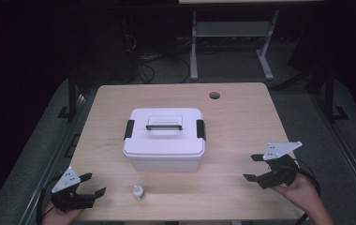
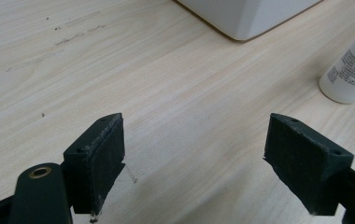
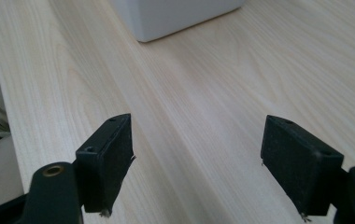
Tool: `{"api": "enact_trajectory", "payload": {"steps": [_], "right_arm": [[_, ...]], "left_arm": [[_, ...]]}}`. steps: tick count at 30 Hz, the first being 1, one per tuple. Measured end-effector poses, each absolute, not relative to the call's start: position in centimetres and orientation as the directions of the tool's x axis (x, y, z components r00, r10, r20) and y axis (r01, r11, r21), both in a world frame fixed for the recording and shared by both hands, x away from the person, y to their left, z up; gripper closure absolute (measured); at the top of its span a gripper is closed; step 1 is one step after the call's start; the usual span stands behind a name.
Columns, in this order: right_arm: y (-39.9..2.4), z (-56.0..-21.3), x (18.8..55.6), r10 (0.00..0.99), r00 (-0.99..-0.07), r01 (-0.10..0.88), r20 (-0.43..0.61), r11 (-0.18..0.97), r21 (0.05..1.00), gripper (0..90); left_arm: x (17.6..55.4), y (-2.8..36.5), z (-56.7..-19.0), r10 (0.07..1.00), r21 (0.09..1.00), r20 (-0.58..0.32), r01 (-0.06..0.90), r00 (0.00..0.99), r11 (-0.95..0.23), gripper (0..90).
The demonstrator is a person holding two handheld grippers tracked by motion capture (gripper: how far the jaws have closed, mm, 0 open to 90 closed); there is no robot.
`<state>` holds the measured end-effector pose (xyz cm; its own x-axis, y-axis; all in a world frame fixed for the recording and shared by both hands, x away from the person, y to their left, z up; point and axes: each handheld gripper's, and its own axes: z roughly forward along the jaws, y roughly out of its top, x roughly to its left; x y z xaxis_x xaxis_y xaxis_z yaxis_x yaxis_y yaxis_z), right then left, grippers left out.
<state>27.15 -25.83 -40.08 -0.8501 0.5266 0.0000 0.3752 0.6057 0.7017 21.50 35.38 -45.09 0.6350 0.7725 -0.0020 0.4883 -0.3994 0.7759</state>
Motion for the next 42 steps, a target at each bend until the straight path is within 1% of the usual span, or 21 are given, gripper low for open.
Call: {"api": "enact_trajectory", "payload": {"steps": [6, 17, 21, 31, 38, 42], "right_arm": [[-25.7, -39.2, 27.6, 0.503, -0.864, 0.366, 0.0, 0.628, 0.687, 24.5], [-25.3, -36.6, 28.7, 0.463, -0.886, 0.333, -0.017, 0.663, 0.671, 24.5], [-24.6, -35.7, 29.2, 0.44, -0.897, 0.314, -0.034, 0.691, 0.651, 24.2], [-23.5, -34.4, 30.5, 0.402, -0.915, 0.295, -0.028, 0.715, 0.634, 23.3], [-22.0, -32.3, 31.7, 0.358, -0.933, 0.247, -0.049, 0.731, 0.636, 22.7], [-21.4, -31.4, 32.0, 0.348, -0.936, 0.239, -0.054, 0.741, 0.627, 22.6]], "left_arm": [[21.4, 35.5, -44.9, 0.776, 0.782, -0.001, 0.484, 0.631, -0.392, 20.0], [21.3, 35.4, -45.0, 0.772, 0.778, -0.003, 0.486, 0.636, -0.398, 19.6], [21.4, 35.4, -44.9, 0.769, 0.783, -0.006, 0.482, 0.639, -0.394, 19.5], [21.5, 35.3, -45.0, 0.766, 0.779, -0.008, 0.484, 0.643, -0.398, 19.6], [21.5, 35.3, -45.0, 0.766, 0.781, -0.01, 0.484, 0.642, -0.395, 19.7], [21.5, 35.3, -45.0, 0.762, 0.781, -0.012, 0.482, 0.647, -0.397, 19.7]]}}
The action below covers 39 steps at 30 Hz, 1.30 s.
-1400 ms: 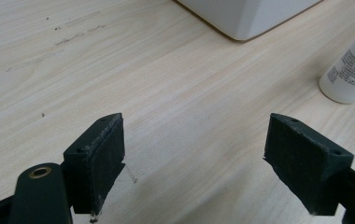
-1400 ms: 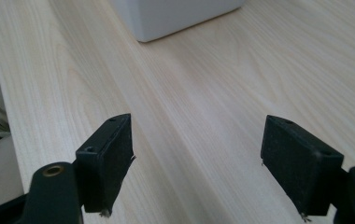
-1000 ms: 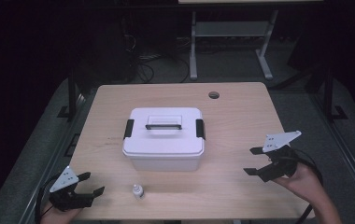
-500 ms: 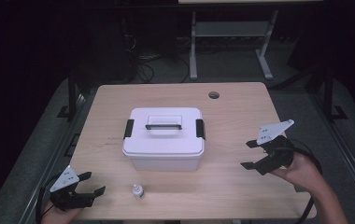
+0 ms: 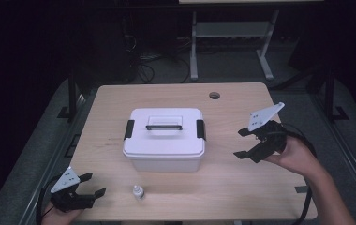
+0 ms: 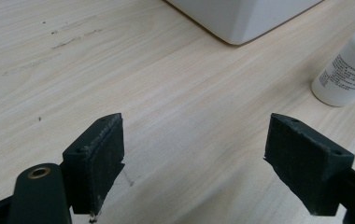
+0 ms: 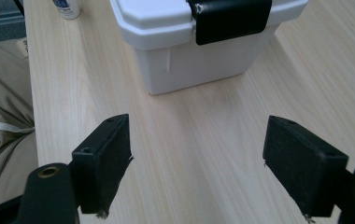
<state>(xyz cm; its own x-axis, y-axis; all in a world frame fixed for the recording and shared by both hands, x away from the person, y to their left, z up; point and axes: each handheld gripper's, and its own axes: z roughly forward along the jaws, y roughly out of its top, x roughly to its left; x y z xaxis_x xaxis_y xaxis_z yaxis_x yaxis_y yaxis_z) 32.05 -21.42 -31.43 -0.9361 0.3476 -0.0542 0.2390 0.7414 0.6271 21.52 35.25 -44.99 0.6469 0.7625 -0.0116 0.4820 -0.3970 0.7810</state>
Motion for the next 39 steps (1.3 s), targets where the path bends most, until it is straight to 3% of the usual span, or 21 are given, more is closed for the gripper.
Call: {"api": "enact_trajectory", "payload": {"steps": [39], "right_arm": [[-14.6, -27.4, 35.7, 0.242, -0.968, 0.155, -0.073, 0.797, 0.583, 18.1]], "left_arm": [[21.5, 35.5, -44.9, 0.764, 0.788, -0.016, 0.478, 0.645, -0.387, 19.6]]}}
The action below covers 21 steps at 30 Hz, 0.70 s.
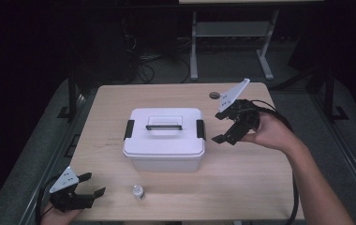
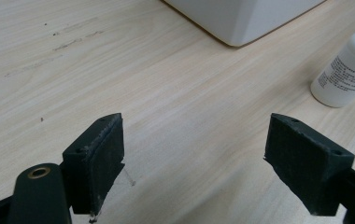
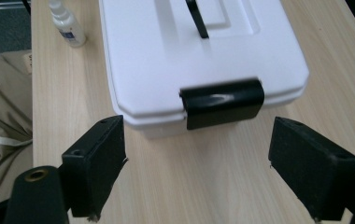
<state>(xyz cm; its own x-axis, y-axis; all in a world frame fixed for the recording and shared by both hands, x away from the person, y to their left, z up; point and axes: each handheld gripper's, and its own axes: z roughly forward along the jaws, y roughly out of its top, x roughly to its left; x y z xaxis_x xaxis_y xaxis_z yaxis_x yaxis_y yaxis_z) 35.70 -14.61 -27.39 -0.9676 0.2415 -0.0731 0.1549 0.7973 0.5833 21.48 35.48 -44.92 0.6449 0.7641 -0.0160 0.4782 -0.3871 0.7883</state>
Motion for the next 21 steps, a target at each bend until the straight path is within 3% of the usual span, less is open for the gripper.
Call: {"api": "enact_trajectory", "payload": {"steps": [21], "right_arm": [[-9.4, -26.7, 37.2, 0.155, -0.985, 0.084, -0.083, 0.829, 0.553, 17.3]], "left_arm": [[21.5, 35.7, -44.9, 0.764, 0.793, -0.021, 0.477, 0.644, -0.38, 19.6]]}}
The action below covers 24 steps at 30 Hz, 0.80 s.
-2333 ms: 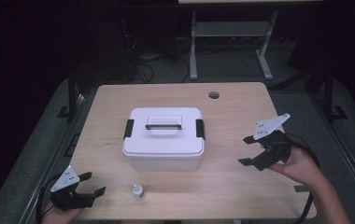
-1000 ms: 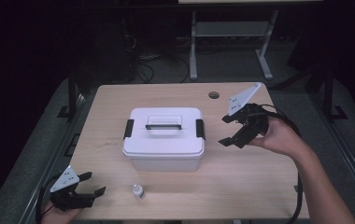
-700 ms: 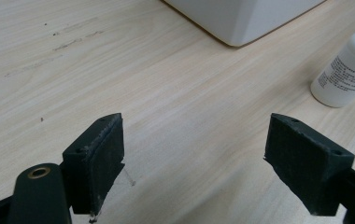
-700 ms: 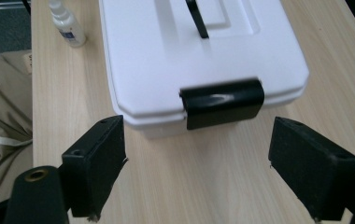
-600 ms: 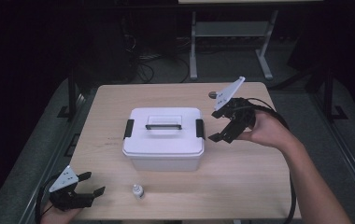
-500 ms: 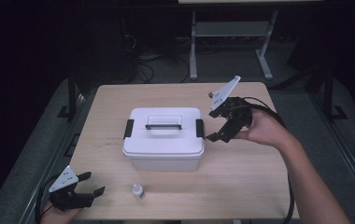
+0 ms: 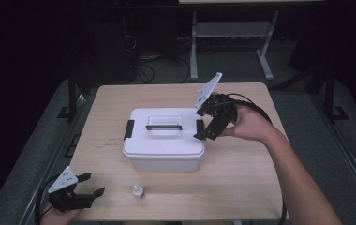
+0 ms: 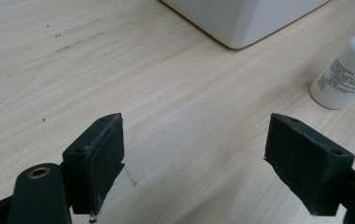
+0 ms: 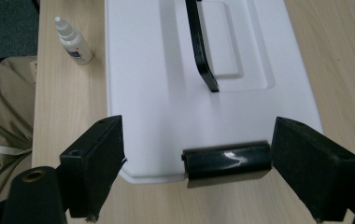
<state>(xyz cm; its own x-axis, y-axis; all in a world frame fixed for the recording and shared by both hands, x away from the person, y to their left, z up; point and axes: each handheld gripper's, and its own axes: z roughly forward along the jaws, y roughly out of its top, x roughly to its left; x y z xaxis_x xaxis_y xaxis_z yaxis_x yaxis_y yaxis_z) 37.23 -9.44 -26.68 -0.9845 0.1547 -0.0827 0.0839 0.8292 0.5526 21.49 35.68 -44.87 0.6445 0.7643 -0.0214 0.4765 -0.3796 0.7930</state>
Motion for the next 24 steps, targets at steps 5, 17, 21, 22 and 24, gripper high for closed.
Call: {"api": "enact_trajectory", "payload": {"steps": [5, 17, 21, 22, 24], "right_arm": [[-8.3, -26.7, 37.5, 0.146, -0.986, 0.075, -0.085, 0.829, 0.555, 17.6], [-6.0, -26.7, 38.1, 0.122, -0.989, 0.052, -0.089, 0.826, 0.561, 20.5], [-5.3, -26.7, 38.2, 0.115, -0.989, 0.044, -0.092, 0.827, 0.561, 21.0], [-5.3, -26.7, 38.2, 0.115, -0.989, 0.044, -0.092, 0.827, 0.561, 21.0], [-5.1, -26.7, 38.3, 0.108, -0.99, 0.038, -0.091, 0.825, 0.564, 21.5]], "left_arm": [[21.5, 35.6, -45.0, 0.765, 0.79, -0.023, 0.48, 0.644, -0.381, 19.6], [21.5, 35.7, -45.0, 0.763, 0.793, -0.027, 0.478, 0.646, -0.377, 19.6], [21.5, 35.7, -44.9, 0.761, 0.794, -0.026, 0.476, 0.648, -0.378, 19.6], [21.5, 35.7, -44.9, 0.762, 0.794, -0.027, 0.477, 0.647, -0.377, 19.6], [21.5, 35.7, -44.9, 0.761, 0.793, -0.026, 0.477, 0.648, -0.379, 19.6]]}}
